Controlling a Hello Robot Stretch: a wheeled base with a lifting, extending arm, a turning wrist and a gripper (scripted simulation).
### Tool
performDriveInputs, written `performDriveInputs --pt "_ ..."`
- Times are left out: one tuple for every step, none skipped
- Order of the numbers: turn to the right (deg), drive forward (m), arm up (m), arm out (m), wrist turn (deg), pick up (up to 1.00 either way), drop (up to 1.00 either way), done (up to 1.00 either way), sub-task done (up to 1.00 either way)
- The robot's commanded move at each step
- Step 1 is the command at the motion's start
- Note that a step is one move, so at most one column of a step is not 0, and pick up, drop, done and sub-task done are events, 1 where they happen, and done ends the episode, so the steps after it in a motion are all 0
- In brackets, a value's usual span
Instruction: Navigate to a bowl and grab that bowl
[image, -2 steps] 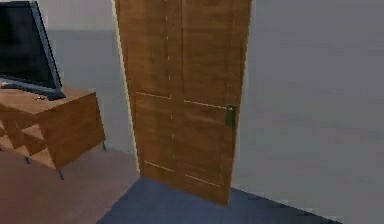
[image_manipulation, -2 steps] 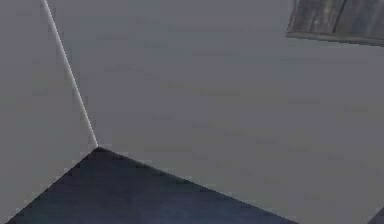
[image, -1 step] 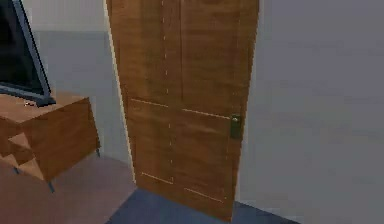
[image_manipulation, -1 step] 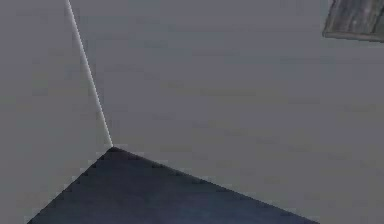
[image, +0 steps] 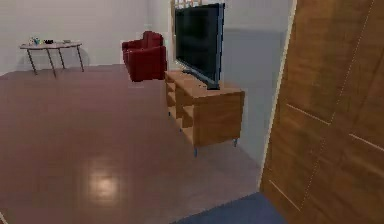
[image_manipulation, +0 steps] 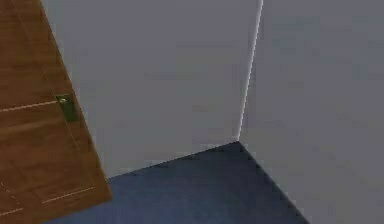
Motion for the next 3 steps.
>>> performDriveInputs --pt "-24.0 0.0 0.0 0.0 0.0 0.0 0.0 0.0 0.0" --pt "0.0 1.0 0.0 0.0 0.0 0.0 0.0 0.0 0.0" --pt "0.0 1.0 0.0 0.0 0.0 0.0 0.0 0.0 0.0"
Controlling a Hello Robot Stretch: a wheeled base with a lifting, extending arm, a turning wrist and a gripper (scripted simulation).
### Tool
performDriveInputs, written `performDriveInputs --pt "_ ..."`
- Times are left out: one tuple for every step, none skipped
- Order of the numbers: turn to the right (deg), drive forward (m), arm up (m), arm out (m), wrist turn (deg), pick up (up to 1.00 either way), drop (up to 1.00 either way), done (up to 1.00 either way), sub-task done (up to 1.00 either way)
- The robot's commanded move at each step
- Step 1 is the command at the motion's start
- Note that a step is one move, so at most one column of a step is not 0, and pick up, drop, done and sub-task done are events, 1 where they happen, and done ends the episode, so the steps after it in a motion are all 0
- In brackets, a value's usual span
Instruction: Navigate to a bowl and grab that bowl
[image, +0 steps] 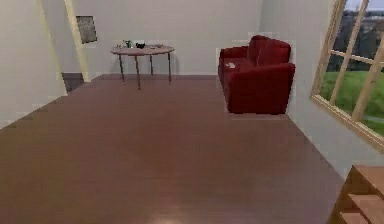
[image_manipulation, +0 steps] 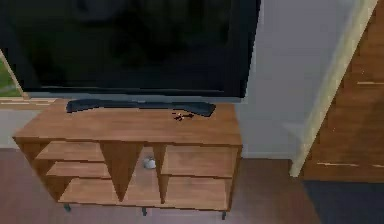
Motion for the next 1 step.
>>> performDriveInputs --pt "0.0 1.0 0.0 0.0 0.0 0.0 0.0 0.0 0.0"
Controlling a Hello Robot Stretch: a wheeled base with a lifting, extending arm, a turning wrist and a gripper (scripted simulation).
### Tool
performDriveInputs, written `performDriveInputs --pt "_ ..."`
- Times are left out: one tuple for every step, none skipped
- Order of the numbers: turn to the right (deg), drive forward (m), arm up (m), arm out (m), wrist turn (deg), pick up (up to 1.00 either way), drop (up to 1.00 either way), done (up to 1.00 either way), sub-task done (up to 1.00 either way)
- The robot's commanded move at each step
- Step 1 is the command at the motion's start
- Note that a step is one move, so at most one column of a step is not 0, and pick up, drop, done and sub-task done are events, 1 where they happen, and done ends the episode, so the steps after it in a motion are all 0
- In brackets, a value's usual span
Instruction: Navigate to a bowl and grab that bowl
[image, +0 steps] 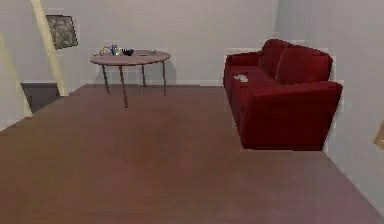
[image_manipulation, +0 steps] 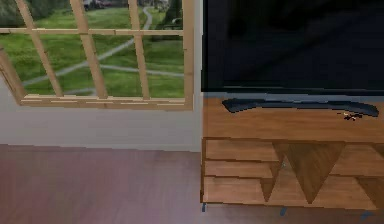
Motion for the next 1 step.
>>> performDriveInputs --pt "0.0 1.0 0.0 0.0 0.0 0.0 0.0 0.0 0.0"
